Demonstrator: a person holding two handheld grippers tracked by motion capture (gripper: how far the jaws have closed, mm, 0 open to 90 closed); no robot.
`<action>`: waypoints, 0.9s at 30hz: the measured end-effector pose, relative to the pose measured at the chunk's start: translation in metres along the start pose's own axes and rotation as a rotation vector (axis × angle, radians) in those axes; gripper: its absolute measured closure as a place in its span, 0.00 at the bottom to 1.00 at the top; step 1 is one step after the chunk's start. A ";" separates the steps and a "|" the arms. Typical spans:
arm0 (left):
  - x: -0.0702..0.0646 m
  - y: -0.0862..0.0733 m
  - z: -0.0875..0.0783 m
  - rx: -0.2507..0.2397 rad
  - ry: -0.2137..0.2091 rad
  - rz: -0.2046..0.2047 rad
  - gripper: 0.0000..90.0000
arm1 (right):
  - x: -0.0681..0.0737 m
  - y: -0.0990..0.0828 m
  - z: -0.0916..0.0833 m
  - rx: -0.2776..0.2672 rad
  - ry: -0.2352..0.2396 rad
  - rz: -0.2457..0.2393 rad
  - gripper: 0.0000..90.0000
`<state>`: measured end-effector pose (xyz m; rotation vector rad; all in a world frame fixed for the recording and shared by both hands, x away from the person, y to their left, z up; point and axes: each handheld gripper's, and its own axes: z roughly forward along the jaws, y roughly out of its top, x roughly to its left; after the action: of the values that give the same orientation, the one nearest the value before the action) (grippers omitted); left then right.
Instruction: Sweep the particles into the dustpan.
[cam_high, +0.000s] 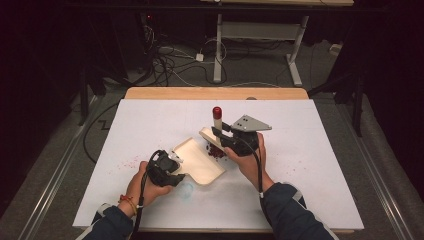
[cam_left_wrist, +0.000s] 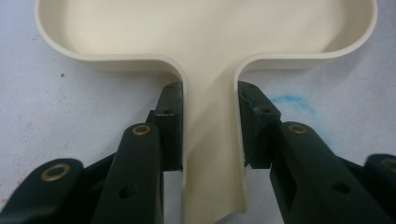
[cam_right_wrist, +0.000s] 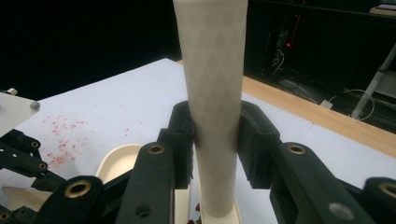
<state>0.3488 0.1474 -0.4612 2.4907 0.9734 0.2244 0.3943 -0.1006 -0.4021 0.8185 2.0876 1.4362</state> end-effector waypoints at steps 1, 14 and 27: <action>-0.001 0.001 0.001 -0.001 0.001 -0.001 0.70 | 0.002 0.000 0.000 -0.001 0.001 -0.001 0.77; -0.011 0.015 0.006 0.007 0.016 -0.024 0.70 | 0.026 0.001 -0.006 0.008 -0.002 -0.008 0.77; -0.007 0.012 0.009 0.004 -0.005 -0.029 0.70 | 0.042 0.004 -0.012 -0.007 0.048 -0.024 0.78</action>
<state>0.3533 0.1315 -0.4636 2.4777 1.0086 0.2075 0.3569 -0.0776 -0.3967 0.7602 2.1201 1.4630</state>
